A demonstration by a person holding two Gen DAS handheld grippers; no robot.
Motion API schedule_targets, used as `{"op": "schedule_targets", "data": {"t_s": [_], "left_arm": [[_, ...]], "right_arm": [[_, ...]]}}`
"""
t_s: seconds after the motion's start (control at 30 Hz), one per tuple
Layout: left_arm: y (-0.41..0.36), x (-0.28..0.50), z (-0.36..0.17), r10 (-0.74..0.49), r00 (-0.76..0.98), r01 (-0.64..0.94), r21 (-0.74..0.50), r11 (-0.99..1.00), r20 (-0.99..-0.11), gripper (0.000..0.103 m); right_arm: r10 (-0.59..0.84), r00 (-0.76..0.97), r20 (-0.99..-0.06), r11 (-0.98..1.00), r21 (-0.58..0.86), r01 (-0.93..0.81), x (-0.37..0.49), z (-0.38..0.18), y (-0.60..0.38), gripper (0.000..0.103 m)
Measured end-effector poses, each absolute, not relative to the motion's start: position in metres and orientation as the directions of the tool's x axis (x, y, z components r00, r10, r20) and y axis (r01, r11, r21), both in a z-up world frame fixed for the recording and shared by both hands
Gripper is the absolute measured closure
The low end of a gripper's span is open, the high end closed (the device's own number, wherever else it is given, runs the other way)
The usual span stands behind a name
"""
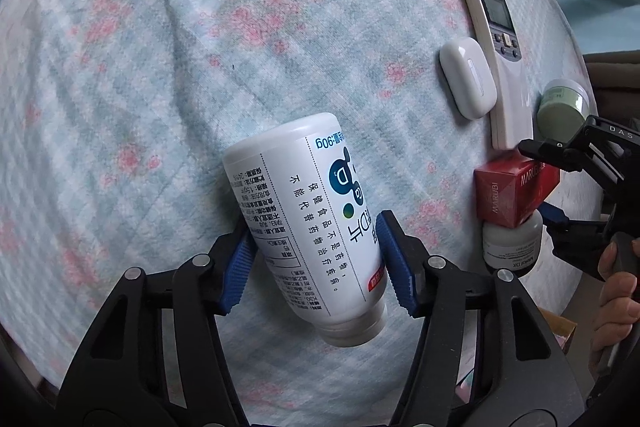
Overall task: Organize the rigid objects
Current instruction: 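Grasp the white pill bottle with the left gripper while the right grasps the red box, then carry pill bottle and red box to the cardboard box and release both inside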
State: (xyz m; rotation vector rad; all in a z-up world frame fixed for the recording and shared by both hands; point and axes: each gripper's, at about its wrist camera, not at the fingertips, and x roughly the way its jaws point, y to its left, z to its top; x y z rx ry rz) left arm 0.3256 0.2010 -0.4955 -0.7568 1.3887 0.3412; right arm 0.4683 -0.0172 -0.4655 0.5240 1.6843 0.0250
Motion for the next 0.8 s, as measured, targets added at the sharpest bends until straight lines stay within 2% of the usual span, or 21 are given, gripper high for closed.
{"op": "schedule_targets", "data": {"t_s": [0.37,0.8], "left_arm": [[0.247,0.284,-0.476,-0.214,0.248,-0.652,-0.327,0.685,-0.945,0.050],[0.256,0.267,-0.402,-0.179,0.357,-0.590,-0.370,0.717,-0.917,0.050]], "right_arm": [[0.395,-0.072,-0.916,0.883,0.357,0.305,0.451,-0.460,-0.018,0.059],[0.433,-0.008,-0.901,0.878,0.419,0.233,0.431,-0.423,-0.014,0.062]]}}
